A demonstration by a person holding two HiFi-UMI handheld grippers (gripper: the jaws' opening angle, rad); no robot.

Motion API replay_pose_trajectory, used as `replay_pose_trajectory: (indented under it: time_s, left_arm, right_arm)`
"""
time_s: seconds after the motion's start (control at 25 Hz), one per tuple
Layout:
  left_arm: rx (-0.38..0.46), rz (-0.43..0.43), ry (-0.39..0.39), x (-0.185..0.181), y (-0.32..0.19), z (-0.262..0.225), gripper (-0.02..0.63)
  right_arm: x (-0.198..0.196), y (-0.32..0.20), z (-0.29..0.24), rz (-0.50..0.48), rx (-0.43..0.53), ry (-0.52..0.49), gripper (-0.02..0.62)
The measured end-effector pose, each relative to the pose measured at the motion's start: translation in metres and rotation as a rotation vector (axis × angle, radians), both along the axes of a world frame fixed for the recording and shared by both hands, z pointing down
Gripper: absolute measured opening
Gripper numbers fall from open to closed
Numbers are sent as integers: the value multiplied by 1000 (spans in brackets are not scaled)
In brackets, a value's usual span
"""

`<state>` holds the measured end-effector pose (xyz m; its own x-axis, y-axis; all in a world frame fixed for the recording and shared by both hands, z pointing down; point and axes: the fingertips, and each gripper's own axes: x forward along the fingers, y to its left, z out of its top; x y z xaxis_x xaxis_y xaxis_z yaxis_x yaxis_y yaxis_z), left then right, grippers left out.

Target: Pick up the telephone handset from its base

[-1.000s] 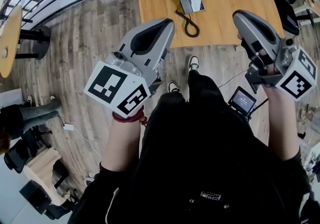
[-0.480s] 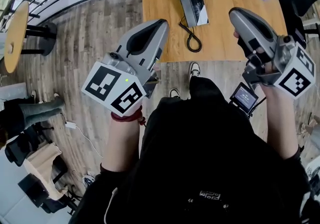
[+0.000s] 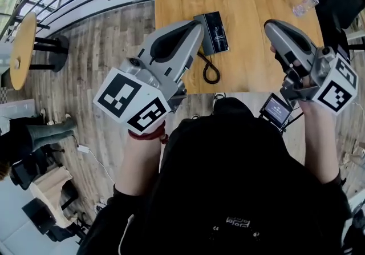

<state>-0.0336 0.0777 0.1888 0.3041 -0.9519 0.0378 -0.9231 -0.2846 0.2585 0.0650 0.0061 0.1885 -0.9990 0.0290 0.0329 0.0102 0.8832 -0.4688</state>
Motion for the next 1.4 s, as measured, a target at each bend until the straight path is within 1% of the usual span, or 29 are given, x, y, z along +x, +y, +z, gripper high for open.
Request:
replay_pose_trajectory:
  time_s: [0.12,0.24,0.44,0.52,0.68,0.92,1.16,1.4]
  left_arm:
    - [4,-8,33,1,-16,-10,5]
    - [-2,-18,71,1,-28,-9,5]
    - [-23,-63,67,-4,-40,-8,5]
    - [-35,-65,53,-3,-42,-7,5]
    - [-60,-61,26,-4,-45,2,5]
    - [-69,-12,37,-3,-55,10,5]
    - [-76,44,76,-17,-68,22,5]
    - [-67,107,94,-27,-77,18,5]
  right_arm:
    - [-3,-24,-8,-25,-23,-14,17]
    - [-4,-43,-6,-45,-48,-35,17]
    - [-8,-55,1,-137,-86,-48,17]
    - [-8,-57,4,-154,-107,-60,17]
    - [-12,-59,11,-171,-101,-67,17]
    - [-13,-59,26,-167,-128,-33,17]
    - [-21,-60,26,-124,-99,-12,17]
    - [-33,-63,25,-80,-99,24,17]
